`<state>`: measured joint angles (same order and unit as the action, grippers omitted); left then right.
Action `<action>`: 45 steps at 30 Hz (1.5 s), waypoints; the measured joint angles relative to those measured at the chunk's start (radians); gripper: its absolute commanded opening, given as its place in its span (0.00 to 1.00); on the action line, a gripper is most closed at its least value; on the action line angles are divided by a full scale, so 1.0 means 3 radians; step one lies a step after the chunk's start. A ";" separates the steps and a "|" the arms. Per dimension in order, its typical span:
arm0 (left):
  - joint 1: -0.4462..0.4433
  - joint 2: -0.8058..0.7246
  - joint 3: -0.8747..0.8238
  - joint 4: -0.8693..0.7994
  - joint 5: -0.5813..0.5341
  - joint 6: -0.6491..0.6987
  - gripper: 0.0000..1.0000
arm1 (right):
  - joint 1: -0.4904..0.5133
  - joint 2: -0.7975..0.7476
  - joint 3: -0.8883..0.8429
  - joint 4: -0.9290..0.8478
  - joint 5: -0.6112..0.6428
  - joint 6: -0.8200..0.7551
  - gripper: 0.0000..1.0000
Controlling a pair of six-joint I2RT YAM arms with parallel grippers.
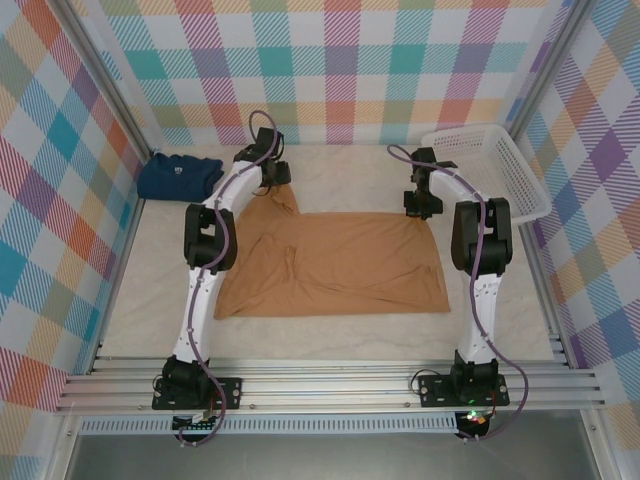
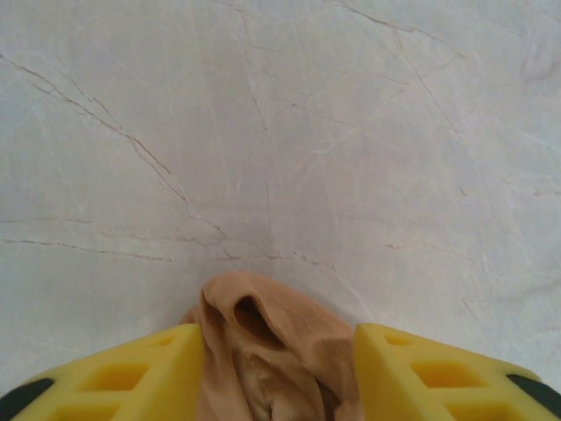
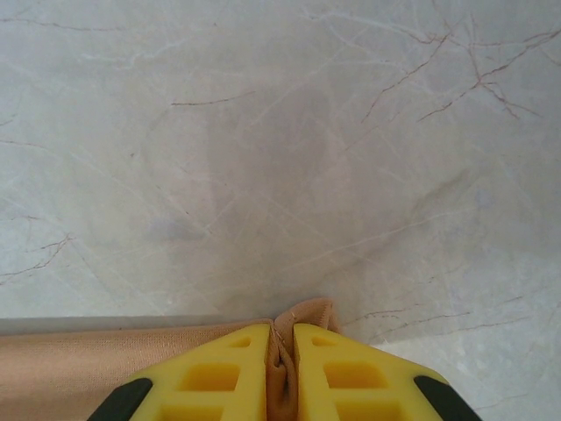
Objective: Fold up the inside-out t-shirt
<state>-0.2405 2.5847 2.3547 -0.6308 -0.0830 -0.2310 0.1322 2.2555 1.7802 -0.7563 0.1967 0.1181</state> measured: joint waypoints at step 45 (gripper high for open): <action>0.0156 -0.2431 -0.2611 0.0703 0.0468 -0.0306 0.00 | 0.0023 -0.1092 -0.1094 0.0525 0.0011 -0.0084 0.06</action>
<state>-0.1936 1.8553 1.5715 -0.4198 0.0574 -0.3229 0.1390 1.9278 1.4521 -0.5987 0.2001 0.0929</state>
